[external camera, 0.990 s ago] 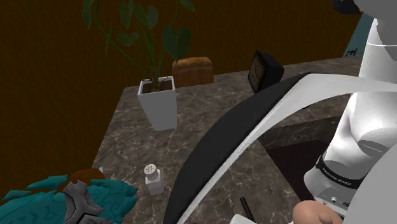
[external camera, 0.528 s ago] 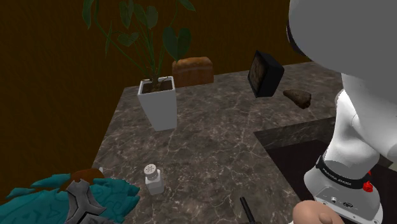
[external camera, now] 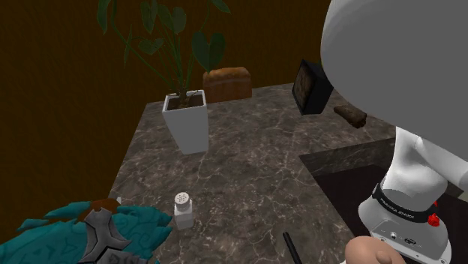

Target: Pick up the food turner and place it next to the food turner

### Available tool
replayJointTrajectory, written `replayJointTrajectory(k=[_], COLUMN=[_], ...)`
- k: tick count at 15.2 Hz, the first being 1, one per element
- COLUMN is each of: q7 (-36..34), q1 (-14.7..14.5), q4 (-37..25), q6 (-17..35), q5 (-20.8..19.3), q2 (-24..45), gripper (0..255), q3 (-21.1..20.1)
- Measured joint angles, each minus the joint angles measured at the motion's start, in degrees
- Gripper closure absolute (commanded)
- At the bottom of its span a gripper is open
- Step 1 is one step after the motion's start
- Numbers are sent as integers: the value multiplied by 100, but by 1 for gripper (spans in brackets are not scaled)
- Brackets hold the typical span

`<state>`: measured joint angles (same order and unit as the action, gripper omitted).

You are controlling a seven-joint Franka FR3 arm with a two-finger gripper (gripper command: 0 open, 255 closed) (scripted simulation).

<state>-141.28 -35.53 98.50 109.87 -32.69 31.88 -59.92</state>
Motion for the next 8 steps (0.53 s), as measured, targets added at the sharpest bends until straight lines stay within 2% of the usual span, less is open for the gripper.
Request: replayJointTrajectory(k=[8], q7=[-166], q1=[-148], q4=[92], q6=[66], q5=[-215], q2=[9], gripper=[255], q3=[99])
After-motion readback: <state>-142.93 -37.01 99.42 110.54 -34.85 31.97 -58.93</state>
